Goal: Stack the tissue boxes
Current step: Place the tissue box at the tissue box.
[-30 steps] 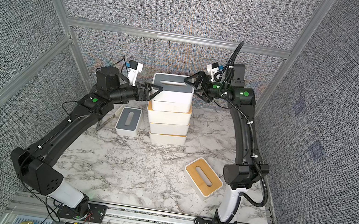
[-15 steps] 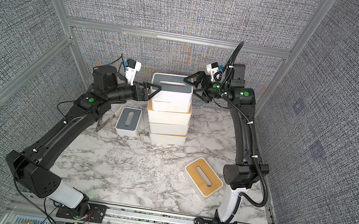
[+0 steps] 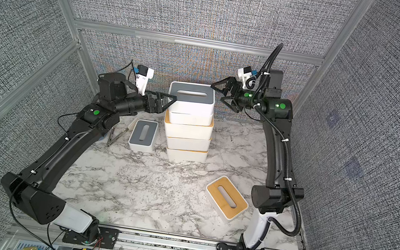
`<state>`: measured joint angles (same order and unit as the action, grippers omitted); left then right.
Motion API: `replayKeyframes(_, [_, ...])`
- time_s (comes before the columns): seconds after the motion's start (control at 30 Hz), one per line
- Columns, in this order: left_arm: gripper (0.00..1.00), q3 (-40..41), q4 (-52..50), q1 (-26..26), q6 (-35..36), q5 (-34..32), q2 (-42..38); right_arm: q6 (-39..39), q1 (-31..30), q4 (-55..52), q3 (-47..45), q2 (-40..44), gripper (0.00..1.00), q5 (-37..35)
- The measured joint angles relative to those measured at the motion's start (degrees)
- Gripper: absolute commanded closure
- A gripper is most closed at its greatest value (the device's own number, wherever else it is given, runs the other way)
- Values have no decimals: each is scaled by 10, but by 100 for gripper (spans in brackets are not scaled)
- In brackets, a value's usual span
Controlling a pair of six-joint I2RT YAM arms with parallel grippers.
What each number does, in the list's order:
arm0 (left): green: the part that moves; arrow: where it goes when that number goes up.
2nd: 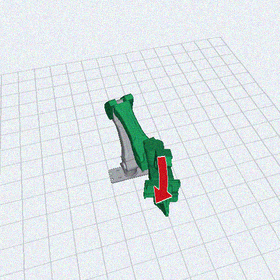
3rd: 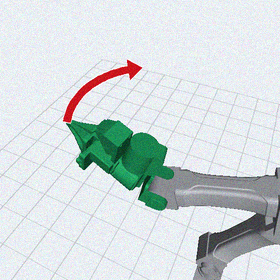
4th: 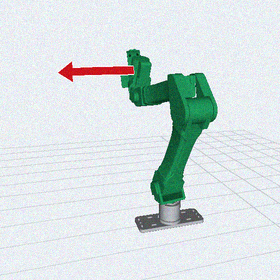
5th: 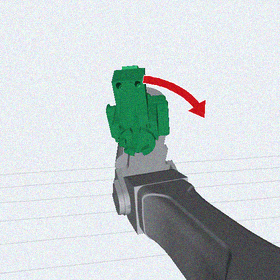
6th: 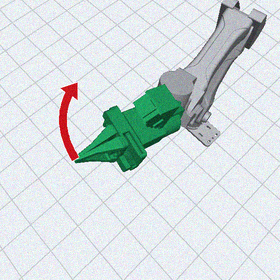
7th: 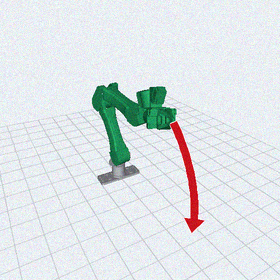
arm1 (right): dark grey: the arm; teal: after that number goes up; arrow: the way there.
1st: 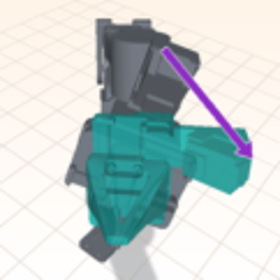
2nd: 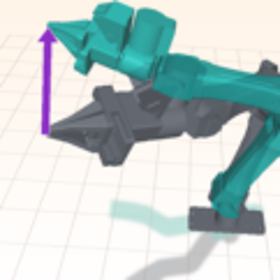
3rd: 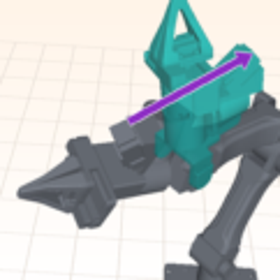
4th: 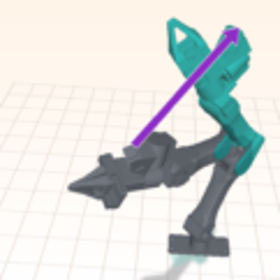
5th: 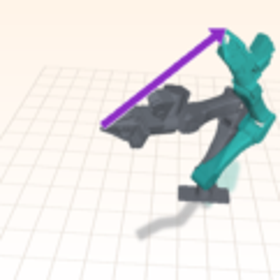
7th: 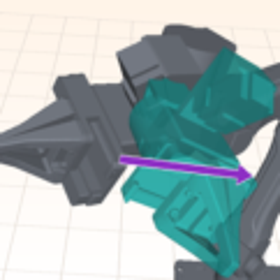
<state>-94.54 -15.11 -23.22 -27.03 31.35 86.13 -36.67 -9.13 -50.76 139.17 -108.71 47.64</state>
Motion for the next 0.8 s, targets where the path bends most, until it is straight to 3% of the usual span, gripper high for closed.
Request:
replayKeyframes(0.5, [1,-7,1,0,-7,47,22,7,-6,0,-12,3,1,3])
replayKeyframes(0.8, [1,-8,-26,0,12,-11,-17,10,-7,0,-12,3,1,-1])
